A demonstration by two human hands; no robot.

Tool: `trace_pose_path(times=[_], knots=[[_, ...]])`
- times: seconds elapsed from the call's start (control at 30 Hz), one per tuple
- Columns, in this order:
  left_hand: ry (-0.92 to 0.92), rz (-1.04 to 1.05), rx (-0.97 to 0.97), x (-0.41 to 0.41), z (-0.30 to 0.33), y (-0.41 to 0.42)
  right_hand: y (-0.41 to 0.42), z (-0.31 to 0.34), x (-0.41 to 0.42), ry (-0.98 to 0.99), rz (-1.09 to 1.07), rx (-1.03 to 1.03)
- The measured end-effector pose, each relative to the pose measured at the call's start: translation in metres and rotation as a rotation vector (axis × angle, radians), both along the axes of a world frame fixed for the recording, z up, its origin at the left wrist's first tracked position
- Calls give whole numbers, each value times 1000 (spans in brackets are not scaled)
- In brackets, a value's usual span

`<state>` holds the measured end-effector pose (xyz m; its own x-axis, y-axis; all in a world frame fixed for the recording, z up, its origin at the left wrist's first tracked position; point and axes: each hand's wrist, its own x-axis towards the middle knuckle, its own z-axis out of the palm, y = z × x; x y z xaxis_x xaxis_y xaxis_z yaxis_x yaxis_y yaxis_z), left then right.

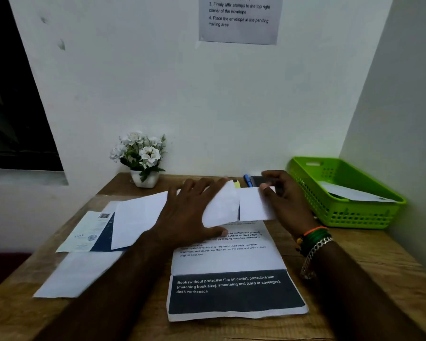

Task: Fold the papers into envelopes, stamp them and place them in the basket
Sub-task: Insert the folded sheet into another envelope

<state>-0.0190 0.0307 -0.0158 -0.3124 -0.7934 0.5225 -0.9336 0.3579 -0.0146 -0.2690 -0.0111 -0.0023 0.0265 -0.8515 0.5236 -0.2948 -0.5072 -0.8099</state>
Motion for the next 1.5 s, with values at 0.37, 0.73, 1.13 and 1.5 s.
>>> trace_pose_path(times=[0.37, 0.73, 1.13, 1.5], knots=[[-13, 43, 20, -10, -2, 4, 17, -6, 28, -151, -69, -2], [-19, 63, 3, -12, -3, 2, 25, -6, 36, -113, 118, 5], [22, 78, -6, -7, 1, 3, 27, -3, 34, -102, -29, -42], [-12, 72, -11, -11, -1, 4, 35, 2, 40, -142, 261, 127]])
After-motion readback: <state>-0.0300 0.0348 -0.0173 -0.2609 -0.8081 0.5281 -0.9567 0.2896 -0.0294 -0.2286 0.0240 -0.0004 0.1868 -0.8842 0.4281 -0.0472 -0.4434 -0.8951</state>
